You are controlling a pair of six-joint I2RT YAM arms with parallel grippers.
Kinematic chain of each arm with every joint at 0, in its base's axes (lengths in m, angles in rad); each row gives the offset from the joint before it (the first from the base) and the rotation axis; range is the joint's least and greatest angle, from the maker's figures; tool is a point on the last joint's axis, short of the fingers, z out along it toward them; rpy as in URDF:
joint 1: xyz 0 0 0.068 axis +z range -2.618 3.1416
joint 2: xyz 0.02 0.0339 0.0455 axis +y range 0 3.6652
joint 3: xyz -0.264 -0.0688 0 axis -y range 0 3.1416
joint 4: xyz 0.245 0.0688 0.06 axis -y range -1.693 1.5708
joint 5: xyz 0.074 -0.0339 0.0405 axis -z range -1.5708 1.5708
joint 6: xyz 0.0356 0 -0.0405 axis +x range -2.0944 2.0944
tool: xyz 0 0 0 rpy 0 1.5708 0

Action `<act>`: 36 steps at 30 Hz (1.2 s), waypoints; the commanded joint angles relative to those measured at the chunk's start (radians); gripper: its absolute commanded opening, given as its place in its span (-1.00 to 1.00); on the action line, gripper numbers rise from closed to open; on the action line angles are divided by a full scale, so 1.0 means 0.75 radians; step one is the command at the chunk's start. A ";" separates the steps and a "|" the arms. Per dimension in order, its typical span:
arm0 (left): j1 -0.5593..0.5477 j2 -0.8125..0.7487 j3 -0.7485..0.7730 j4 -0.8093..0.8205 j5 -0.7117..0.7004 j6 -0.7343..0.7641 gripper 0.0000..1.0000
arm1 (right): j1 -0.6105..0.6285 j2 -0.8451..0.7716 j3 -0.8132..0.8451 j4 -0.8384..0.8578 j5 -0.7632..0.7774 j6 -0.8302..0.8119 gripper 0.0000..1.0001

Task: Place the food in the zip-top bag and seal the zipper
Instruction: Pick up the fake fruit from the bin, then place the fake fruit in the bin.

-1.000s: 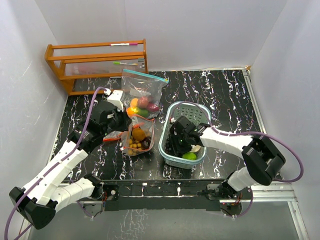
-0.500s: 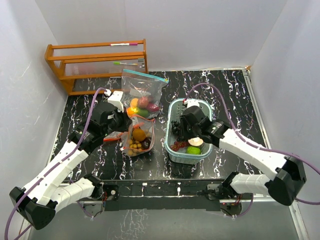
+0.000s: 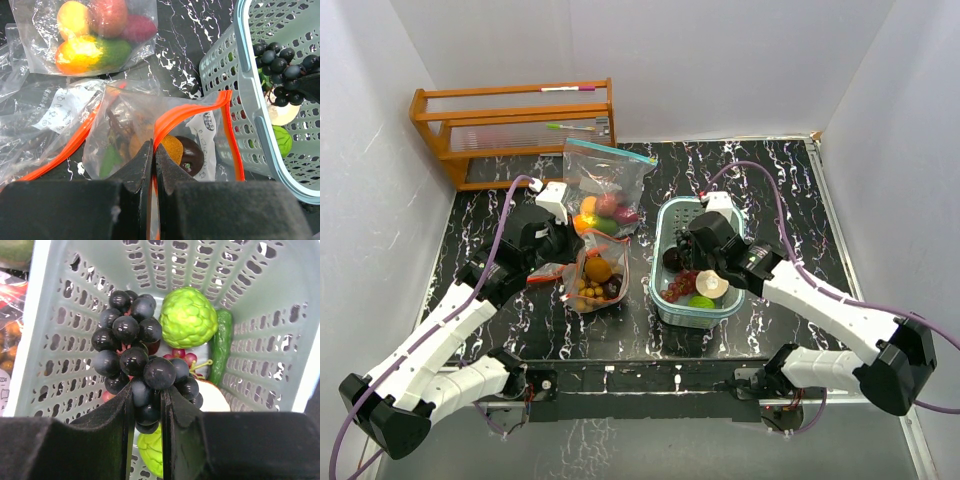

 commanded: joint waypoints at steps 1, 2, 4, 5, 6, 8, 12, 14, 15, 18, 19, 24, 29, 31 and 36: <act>-0.003 -0.005 0.019 0.031 0.002 0.015 -1.00 | -0.005 -0.094 -0.012 0.011 0.155 0.063 -0.67; -0.004 0.000 0.018 0.035 0.008 0.014 -1.00 | -0.006 -0.108 -0.015 0.007 0.165 0.060 -0.67; -0.004 0.010 0.021 0.042 0.017 0.012 -1.00 | -0.005 -0.130 -0.017 0.017 0.120 0.018 -0.67; -0.004 0.014 0.020 0.046 0.020 0.010 -1.00 | -0.005 -0.134 -0.021 0.039 0.053 -0.011 -0.67; -0.003 0.015 0.020 0.049 0.022 0.010 -1.00 | -0.004 -0.134 -0.023 0.057 -0.041 -0.031 -0.67; -0.003 0.016 0.020 0.053 0.022 0.010 -1.00 | -0.004 -0.126 -0.024 0.062 -0.206 -0.052 -0.67; -0.003 0.012 0.008 0.053 0.017 0.014 -1.00 | -0.001 -0.108 -0.039 0.038 -0.493 -0.055 -0.67; -0.004 0.009 0.001 0.055 0.016 0.016 -1.00 | 0.005 -0.091 -0.057 0.021 -0.601 -0.066 -0.65; -0.003 0.008 0.000 0.057 0.016 0.016 -1.00 | 0.007 -0.075 -0.063 0.005 -0.634 -0.071 -0.57; -0.004 0.008 -0.002 0.065 0.014 0.016 -1.00 | 0.008 -0.042 -0.062 -0.094 -0.592 -0.065 -0.32; -0.003 0.009 -0.002 0.067 0.013 0.016 -1.00 | 0.008 -0.042 -0.064 -0.128 -0.535 -0.048 -0.17; -0.003 0.011 -0.002 0.066 0.010 0.025 -1.00 | 0.008 -0.120 -0.020 -0.208 -0.281 0.016 0.54; -0.003 0.032 0.003 0.076 0.013 0.032 -1.00 | 0.006 -0.106 0.069 -0.214 -0.158 -0.003 0.77; -0.003 0.039 0.010 0.083 0.020 0.030 -1.00 | 0.003 -0.036 0.116 -0.261 -0.088 0.029 0.80; -0.004 0.029 0.012 0.079 0.012 0.029 -1.00 | -0.016 0.148 0.185 -0.323 0.032 0.084 0.80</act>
